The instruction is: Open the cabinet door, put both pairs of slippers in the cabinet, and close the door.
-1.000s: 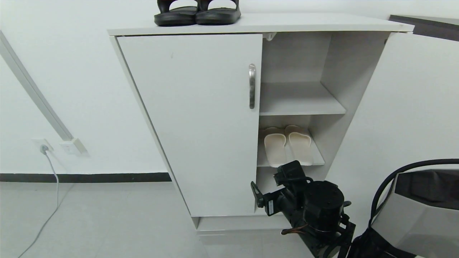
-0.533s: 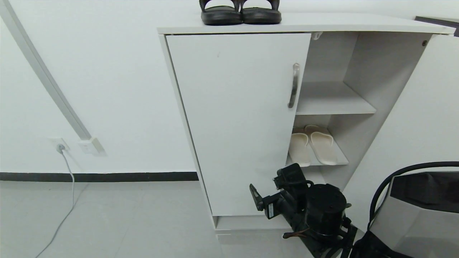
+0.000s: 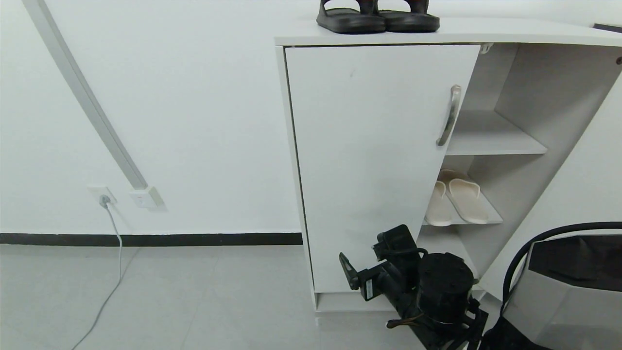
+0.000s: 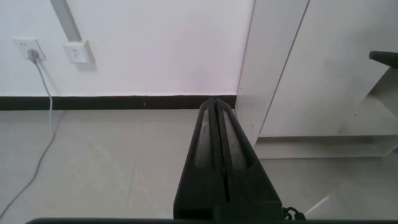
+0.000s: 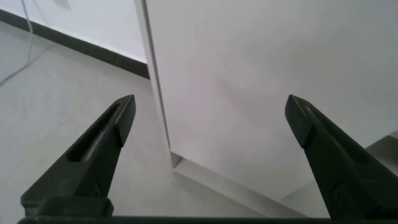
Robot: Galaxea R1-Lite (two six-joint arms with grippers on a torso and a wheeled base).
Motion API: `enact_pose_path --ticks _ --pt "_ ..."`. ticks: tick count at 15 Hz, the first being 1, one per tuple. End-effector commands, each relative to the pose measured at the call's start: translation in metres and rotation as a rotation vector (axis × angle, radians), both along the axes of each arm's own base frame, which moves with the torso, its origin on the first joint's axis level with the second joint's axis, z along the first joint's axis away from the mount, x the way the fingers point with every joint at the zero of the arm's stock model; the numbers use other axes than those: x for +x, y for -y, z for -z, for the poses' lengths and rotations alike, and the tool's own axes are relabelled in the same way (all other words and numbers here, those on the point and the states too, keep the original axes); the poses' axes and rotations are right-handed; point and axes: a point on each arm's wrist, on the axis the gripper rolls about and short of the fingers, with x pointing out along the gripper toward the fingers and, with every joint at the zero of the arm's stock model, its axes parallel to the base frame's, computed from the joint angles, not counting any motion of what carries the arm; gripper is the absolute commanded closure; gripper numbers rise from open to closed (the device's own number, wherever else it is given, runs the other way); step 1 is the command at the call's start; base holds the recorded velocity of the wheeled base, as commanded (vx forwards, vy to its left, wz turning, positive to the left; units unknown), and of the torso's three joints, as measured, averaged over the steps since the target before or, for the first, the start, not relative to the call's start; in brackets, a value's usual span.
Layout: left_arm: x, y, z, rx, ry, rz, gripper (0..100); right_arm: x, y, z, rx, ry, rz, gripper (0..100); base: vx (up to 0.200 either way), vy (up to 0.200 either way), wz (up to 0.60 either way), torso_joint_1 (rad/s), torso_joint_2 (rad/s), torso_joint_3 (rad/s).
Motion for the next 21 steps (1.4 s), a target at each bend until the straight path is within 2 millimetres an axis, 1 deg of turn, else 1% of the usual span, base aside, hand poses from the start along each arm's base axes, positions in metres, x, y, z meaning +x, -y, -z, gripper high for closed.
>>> enact_pose_path --ticks 1,5,7,10,13,21 --pt "0.0001 -0.0001 0.0001 -0.001 -0.002 0.0 100 0.0008 0.0002 0.0015 -0.004 -0.003 0.002 0 0.0 0.0 0.0 0.0 0.0 0.0" --pt "0.0001 -0.0001 0.0001 -0.001 -0.002 0.0 100 0.0006 -0.0003 0.0045 -0.012 -0.01 0.002 0 0.0 0.0 0.0 0.0 0.0 0.0" --pt "0.0 -0.0001 0.0001 -0.001 -0.001 0.0 100 0.0005 -0.0003 0.0027 -0.01 -0.005 0.002 0 0.0 0.0 0.0 0.001 -0.09 -0.101" --pt "0.0 -0.0001 0.0001 -0.001 -0.001 0.0 100 0.0005 -0.0003 0.0024 -0.02 0.003 0.0 0 0.0 0.0 0.0 0.019 -0.18 -0.333" --pt "0.0001 -0.0001 0.0001 -0.001 -0.002 0.0 100 0.0004 -0.0001 0.0026 -0.021 0.002 0.0 0 0.0 0.0 0.0 0.041 -0.54 -0.364" --pt "0.0 -0.0001 0.0001 -0.001 -0.001 0.0 100 0.0002 -0.0008 0.003 -0.024 0.002 -0.002 0 0.0 0.0 0.0 0.133 -0.47 -0.331"
